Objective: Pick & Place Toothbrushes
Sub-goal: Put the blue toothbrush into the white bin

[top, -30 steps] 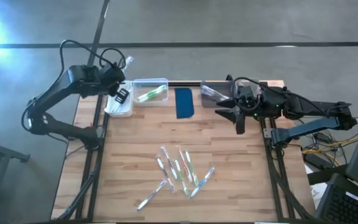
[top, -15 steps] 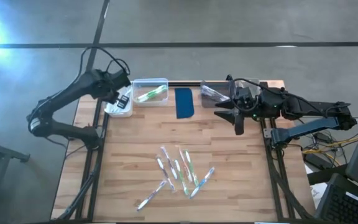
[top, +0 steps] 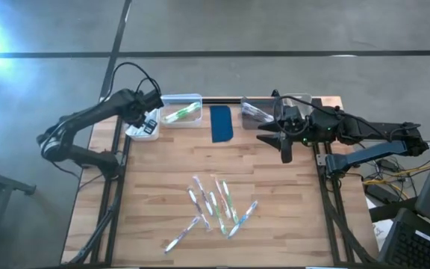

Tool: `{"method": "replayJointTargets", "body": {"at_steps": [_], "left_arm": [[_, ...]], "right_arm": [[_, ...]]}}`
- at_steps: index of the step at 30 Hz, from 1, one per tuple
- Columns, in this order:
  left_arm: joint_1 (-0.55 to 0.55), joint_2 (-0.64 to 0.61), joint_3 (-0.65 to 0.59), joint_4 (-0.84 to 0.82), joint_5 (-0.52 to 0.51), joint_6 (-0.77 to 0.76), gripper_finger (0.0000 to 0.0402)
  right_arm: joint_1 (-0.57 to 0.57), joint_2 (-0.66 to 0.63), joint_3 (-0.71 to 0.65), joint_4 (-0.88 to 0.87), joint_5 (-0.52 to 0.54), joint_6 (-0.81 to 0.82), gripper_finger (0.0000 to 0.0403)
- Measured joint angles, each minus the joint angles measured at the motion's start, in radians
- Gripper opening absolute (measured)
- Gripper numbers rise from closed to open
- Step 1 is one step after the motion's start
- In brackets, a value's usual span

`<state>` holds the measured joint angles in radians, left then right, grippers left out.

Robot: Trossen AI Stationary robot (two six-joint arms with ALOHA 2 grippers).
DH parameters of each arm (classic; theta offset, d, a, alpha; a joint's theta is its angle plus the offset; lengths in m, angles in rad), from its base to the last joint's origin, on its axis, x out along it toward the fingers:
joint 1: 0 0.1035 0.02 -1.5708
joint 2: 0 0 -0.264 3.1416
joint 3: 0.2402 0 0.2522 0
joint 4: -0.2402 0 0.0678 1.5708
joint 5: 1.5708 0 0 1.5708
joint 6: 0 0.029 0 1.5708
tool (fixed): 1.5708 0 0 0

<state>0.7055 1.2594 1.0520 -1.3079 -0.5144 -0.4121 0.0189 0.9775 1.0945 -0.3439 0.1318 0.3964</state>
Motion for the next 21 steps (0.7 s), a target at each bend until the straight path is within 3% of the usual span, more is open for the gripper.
{"method": "replayJointTargets", "body": {"at_steps": [11, 21], "left_arm": [[0.055, 0.113, -0.011, 0.070, 0.027, 0.060, 0.0057], [0.093, 0.190, -0.018, 0.112, 0.046, 0.079, 0.0057]], "right_arm": [[0.000, 0.000, -0.001, -0.030, -0.001, 0.002, 0.0172], [0.000, 0.000, -0.003, -0.050, -0.001, 0.004, 0.0196]]}}
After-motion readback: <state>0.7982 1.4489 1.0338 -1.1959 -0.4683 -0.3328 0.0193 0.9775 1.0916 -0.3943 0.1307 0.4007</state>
